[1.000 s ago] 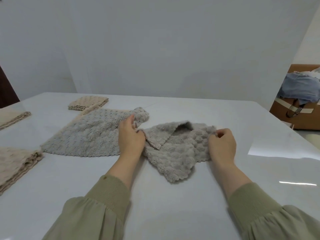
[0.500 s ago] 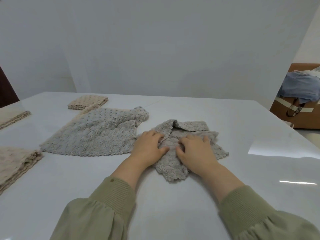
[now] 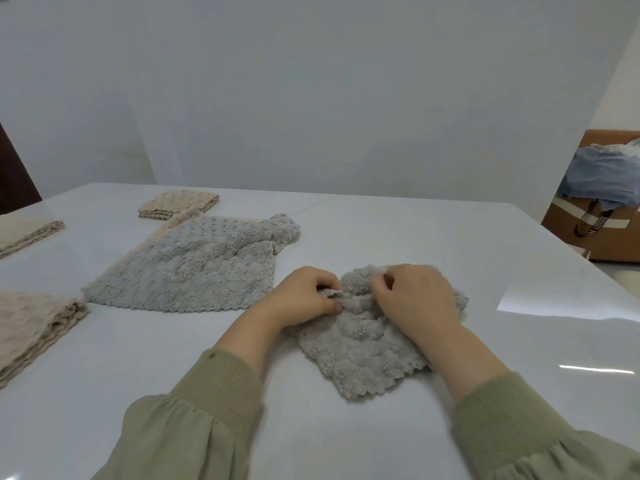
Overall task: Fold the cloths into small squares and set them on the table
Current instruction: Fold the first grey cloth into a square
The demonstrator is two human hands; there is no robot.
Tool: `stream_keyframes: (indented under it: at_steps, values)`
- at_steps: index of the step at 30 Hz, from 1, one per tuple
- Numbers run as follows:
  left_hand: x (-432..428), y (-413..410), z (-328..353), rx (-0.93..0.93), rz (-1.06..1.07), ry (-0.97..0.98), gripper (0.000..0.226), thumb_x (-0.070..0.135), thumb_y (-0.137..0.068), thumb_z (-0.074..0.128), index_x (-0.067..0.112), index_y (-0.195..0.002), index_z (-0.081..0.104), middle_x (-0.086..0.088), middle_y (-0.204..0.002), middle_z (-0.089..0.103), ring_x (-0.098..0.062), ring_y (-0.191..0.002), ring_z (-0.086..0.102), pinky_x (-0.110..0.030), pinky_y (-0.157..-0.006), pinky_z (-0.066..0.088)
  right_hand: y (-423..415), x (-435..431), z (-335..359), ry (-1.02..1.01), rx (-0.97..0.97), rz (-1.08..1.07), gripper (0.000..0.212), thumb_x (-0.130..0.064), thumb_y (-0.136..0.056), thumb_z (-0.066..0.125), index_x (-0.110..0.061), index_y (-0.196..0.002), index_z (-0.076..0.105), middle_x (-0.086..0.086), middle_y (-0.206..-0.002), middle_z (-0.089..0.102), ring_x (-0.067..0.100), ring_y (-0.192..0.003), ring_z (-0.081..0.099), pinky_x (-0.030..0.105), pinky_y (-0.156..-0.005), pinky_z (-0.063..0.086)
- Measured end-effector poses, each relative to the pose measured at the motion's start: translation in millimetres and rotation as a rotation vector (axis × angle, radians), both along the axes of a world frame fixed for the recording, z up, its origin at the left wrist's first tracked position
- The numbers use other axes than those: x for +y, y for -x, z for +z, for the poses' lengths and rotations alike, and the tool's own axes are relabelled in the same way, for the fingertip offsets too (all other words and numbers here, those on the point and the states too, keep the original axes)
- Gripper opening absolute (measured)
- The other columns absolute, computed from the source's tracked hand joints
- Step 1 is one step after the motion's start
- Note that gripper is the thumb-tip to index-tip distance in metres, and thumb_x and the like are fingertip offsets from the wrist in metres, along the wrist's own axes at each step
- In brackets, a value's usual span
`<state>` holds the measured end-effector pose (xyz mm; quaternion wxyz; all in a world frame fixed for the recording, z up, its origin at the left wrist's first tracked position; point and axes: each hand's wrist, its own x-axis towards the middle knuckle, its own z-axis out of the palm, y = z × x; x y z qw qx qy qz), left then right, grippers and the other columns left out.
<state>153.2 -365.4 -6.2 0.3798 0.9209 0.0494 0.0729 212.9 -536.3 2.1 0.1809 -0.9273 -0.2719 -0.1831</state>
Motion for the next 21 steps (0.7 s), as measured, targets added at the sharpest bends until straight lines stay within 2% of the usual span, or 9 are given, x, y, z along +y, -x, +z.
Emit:
stream_keyframes:
  at_steps: [3, 7, 10, 12, 14, 16, 18, 19, 21]
  values:
    - [4.0, -3.2, -1.3, -0.241, 0.285, 0.094, 0.012, 0.014, -0.08, 0.07, 0.025, -0.075, 0.069, 0.012, -0.075, 0.063, 0.0, -0.069, 0.054, -0.011, -0.061, 0.039, -1.3, -1.4, -2.0, -0.087, -0.047, 0.001, 0.042, -0.029, -0.092, 0.043, -0.016, -0.052, 0.035, -0.002, -0.046, 0.039, 0.015, -0.045, 0.034, 0.029, -0.045, 0.03]
    - [19.0, -3.8, -2.4, -0.353, 0.694, 0.186, 0.009, 0.017, -0.082, 0.065, 0.021, -0.08, 0.072, 0.009, -0.075, 0.065, -0.007, -0.071, 0.057, -0.023, -0.066, 0.044, -4.3, 2.2, -11.3, 0.032, 0.056, 0.06, 0.036, -0.034, -0.091, 0.041, -0.014, -0.062, 0.052, 0.001, -0.057, 0.056, 0.014, -0.051, 0.045, 0.028, -0.051, 0.042]
    - [26.9, -2.6, -2.1, -0.407, 0.741, 0.623, 0.013, 0.011, -0.087, 0.06, 0.014, -0.096, 0.07, 0.003, -0.076, 0.065, -0.013, -0.067, 0.061, -0.029, -0.066, 0.05, -6.5, 4.3, -16.4, 0.062, 0.087, 0.095, 0.032, -0.031, -0.09, 0.043, -0.012, -0.069, 0.058, 0.002, -0.07, 0.06, 0.013, -0.06, 0.047, 0.029, -0.057, 0.045]
    - [22.7, -1.8, 1.4, -0.44, 0.657, 0.779, 0.028, 0.007, -0.09, 0.057, 0.015, -0.117, 0.059, 0.003, -0.1, 0.067, -0.011, -0.085, 0.066, -0.029, -0.077, 0.054, -7.2, 4.8, -17.7, 0.083, 0.09, 0.112, 0.028, -0.031, -0.091, 0.044, -0.012, -0.078, 0.061, 0.0, -0.08, 0.056, 0.014, -0.076, 0.05, 0.028, -0.064, 0.042]
    - [13.7, -1.7, 3.9, -0.436, 0.527, 0.637, 0.047, 0.006, -0.091, 0.054, 0.02, -0.135, 0.044, 0.01, -0.123, 0.054, -0.006, -0.109, 0.055, -0.028, -0.094, 0.046, -8.6, 5.4, -19.5, 0.132, 0.091, 0.118, 0.028, -0.033, -0.091, 0.043, -0.014, -0.094, 0.063, 0.001, -0.094, 0.057, 0.018, -0.093, 0.05, 0.03, -0.075, 0.042]
    - [2.9, -3.6, 0.9, -0.372, 0.386, 0.396, 0.045, 0.006, -0.091, 0.051, 0.024, -0.132, 0.047, 0.012, -0.125, 0.054, -0.004, -0.106, 0.056, -0.026, -0.091, 0.048, -10.2, 5.5, -21.2, 0.184, 0.107, 0.093, 0.036, -0.036, -0.092, 0.041, -0.015, -0.114, 0.06, 0.004, -0.112, 0.057, 0.021, -0.108, 0.047, 0.035, -0.09, 0.042]
    - [-6.4, -7.1, -6.9, -0.243, 0.325, 0.072, 0.029, 0.016, -0.093, 0.05, 0.025, -0.119, 0.058, 0.009, -0.112, 0.064, -0.006, -0.091, 0.064, -0.031, -0.082, 0.054, -11.2, 5.5, -22.8, 0.221, 0.137, 0.055, 0.044, -0.041, -0.093, 0.039, -0.015, -0.125, 0.054, 0.005, -0.126, 0.054, 0.023, -0.118, 0.044, 0.037, -0.099, 0.038]
    - [-8.7, -8.5, -12.0, -0.179, 0.305, -0.12, 0.026, 0.022, -0.093, 0.048, 0.025, -0.117, 0.059, 0.006, -0.108, 0.065, -0.01, -0.092, 0.064, -0.035, -0.083, 0.054, -11.2, 5.8, -23.0, 0.23, 0.149, 0.044, 0.046, -0.042, -0.093, 0.038, -0.015, -0.128, 0.052, 0.005, -0.129, 0.053, 0.024, -0.12, 0.043, 0.038, -0.1, 0.037]
    - [-10.3, -11.9, -21.8, -0.065, 0.233, -0.44, 0.036, 0.035, -0.095, 0.042, 0.023, -0.127, 0.052, 0.001, -0.123, 0.059, -0.019, -0.113, 0.055, -0.04, -0.096, 0.045, -12.2, 6.9, -23.6, 0.238, 0.154, 0.033, 0.047, -0.043, -0.093, 0.038, -0.016, -0.128, 0.051, 0.005, -0.131, 0.052, 0.025, -0.121, 0.042, 0.039, -0.101, 0.036]
